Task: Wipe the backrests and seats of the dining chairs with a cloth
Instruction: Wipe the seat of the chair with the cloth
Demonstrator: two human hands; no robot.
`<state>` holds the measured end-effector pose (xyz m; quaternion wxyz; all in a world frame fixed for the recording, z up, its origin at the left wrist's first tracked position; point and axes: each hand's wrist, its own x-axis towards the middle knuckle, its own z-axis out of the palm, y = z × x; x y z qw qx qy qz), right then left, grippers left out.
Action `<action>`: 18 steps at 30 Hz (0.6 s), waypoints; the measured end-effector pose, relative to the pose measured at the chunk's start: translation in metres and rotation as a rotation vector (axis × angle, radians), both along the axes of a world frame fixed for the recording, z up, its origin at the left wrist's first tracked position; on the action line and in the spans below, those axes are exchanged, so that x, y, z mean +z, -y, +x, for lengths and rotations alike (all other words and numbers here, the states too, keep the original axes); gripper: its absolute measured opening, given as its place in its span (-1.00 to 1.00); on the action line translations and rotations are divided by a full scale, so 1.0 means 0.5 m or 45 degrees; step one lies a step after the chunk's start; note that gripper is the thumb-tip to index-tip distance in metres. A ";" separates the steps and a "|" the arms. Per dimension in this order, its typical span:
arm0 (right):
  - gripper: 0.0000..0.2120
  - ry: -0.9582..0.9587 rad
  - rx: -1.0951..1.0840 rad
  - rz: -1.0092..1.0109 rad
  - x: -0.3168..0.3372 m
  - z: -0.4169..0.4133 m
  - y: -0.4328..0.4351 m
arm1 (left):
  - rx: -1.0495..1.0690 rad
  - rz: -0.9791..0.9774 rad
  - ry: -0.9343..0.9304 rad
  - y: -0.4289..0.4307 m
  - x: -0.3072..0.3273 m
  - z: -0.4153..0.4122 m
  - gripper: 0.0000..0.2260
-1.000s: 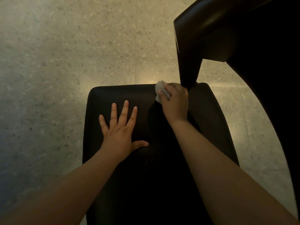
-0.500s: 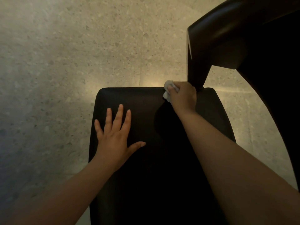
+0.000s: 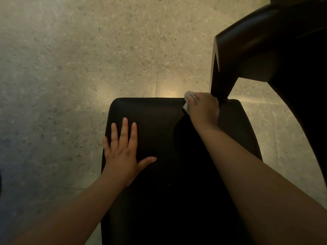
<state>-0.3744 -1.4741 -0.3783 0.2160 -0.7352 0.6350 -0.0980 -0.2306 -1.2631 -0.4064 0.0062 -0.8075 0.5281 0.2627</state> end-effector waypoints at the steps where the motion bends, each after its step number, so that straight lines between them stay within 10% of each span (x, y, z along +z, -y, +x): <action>1: -0.69 -0.099 -0.002 0.038 -0.007 0.017 0.002 | 0.000 0.001 -0.001 0.000 0.000 0.000 -0.02; 10: -0.76 0.363 0.381 0.217 0.013 0.038 -0.044 | 0.001 0.029 0.002 0.002 0.010 -0.005 -0.04; 18: -0.78 0.131 0.088 -0.051 -0.009 0.017 -0.048 | 0.009 0.031 -0.014 0.003 0.010 -0.003 -0.05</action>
